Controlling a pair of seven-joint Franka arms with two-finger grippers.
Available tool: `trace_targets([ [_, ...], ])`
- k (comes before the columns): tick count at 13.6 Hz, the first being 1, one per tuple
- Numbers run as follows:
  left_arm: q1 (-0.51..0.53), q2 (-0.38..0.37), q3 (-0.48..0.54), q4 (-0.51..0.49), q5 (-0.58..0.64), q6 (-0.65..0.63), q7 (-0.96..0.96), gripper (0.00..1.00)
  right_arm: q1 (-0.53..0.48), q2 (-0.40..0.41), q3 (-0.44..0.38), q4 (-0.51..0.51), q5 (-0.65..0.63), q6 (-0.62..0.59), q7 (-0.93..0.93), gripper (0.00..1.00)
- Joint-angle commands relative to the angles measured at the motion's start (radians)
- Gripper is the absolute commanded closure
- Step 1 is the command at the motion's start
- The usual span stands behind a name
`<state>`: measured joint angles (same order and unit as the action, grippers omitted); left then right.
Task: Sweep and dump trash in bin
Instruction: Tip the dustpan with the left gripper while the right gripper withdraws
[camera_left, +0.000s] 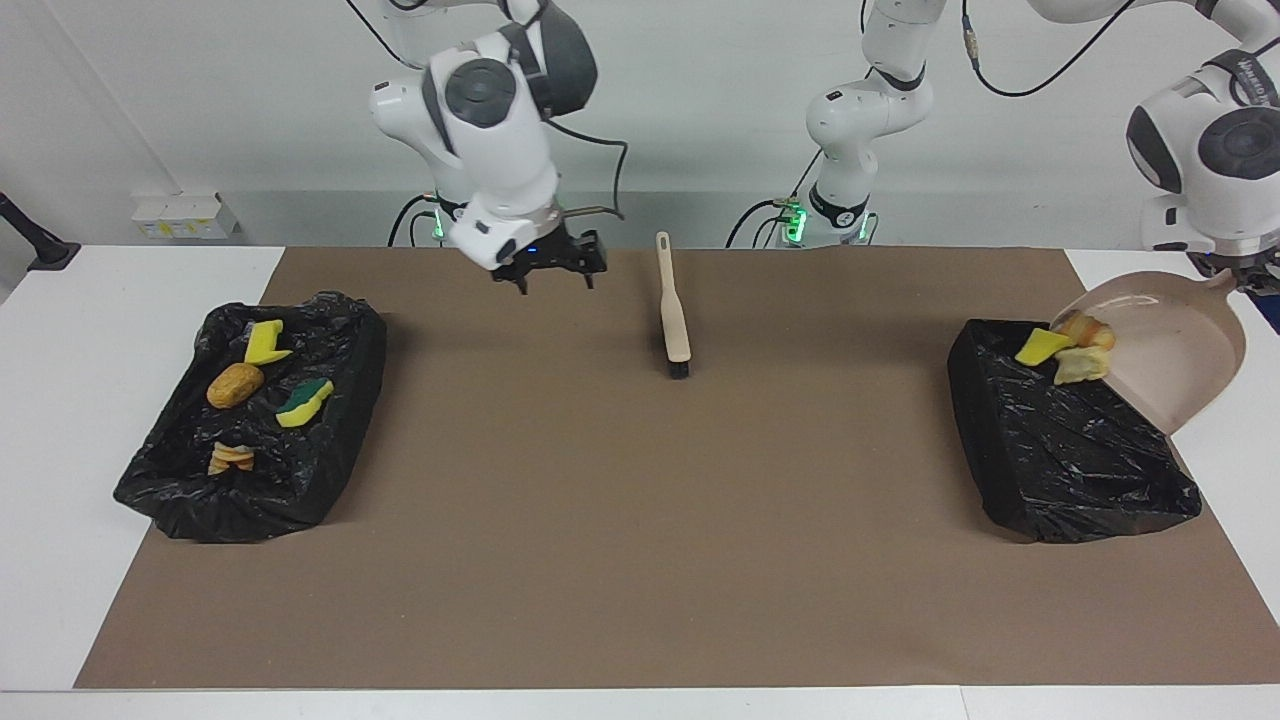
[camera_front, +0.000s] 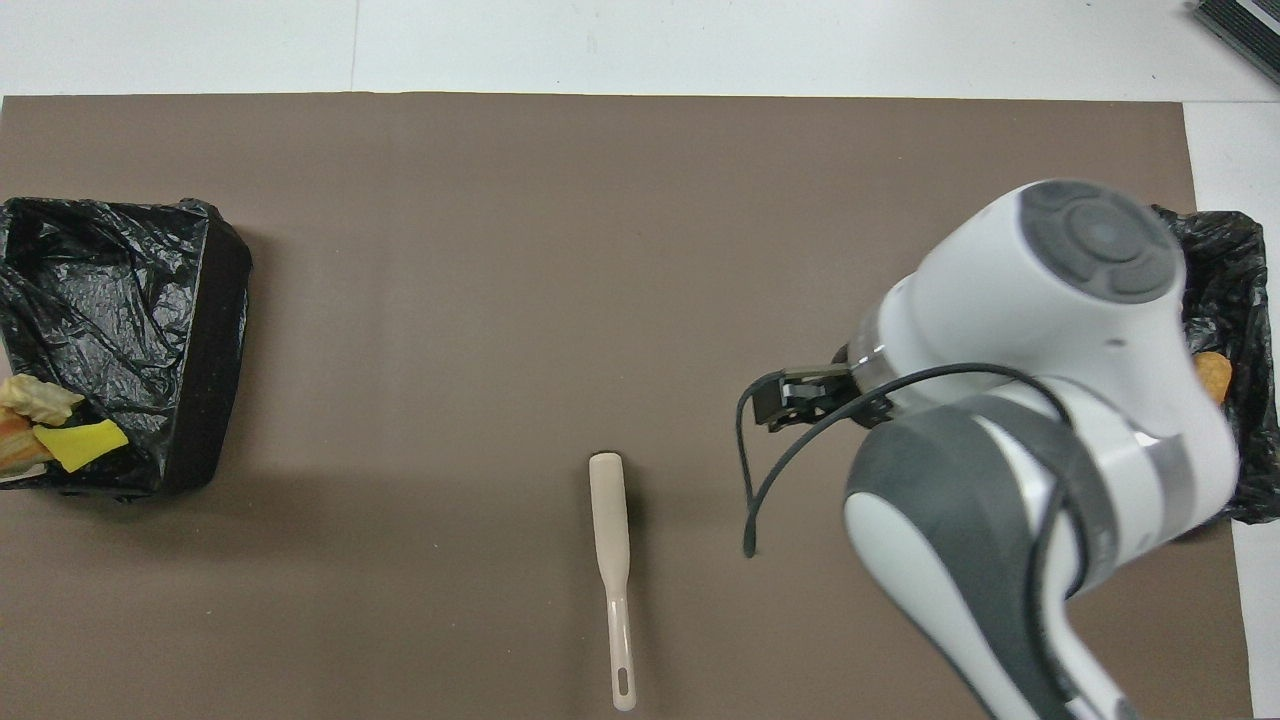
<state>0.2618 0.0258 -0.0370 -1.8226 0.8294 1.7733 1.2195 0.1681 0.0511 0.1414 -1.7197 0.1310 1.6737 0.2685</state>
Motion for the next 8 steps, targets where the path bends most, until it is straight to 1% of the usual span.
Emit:
trace_targets([
  [1, -0.074, -0.014, 0.011, 0.013, 0.088, -0.113, -0.037, 1.00, -0.076, 0.013, 0.003, 0.060, -0.106, -0.018, -0.101, 0.00],
  [2, -0.094, -0.014, 0.009, 0.020, 0.130, -0.155, -0.038, 1.00, -0.093, 0.015, 0.003, 0.086, -0.170, -0.022, -0.120, 0.00],
  [3, -0.119, -0.015, 0.008, 0.025, 0.173, -0.194, -0.038, 1.00, -0.113, 0.015, 0.003, 0.095, -0.207, -0.025, -0.139, 0.00],
  [5, -0.131, -0.044, 0.006, 0.036, 0.188, -0.232, -0.029, 1.00, -0.140, 0.013, 0.001, 0.120, -0.241, -0.057, -0.176, 0.00],
  [7, -0.138, -0.053, -0.014, 0.039, 0.154, -0.226, -0.041, 1.00, -0.168, 0.015, -0.012, 0.132, -0.209, -0.092, -0.170, 0.00],
  [8, -0.142, -0.052, -0.027, 0.045, 0.078, -0.221, -0.060, 1.00, -0.189, 0.013, -0.028, 0.135, -0.173, -0.095, -0.169, 0.00],
])
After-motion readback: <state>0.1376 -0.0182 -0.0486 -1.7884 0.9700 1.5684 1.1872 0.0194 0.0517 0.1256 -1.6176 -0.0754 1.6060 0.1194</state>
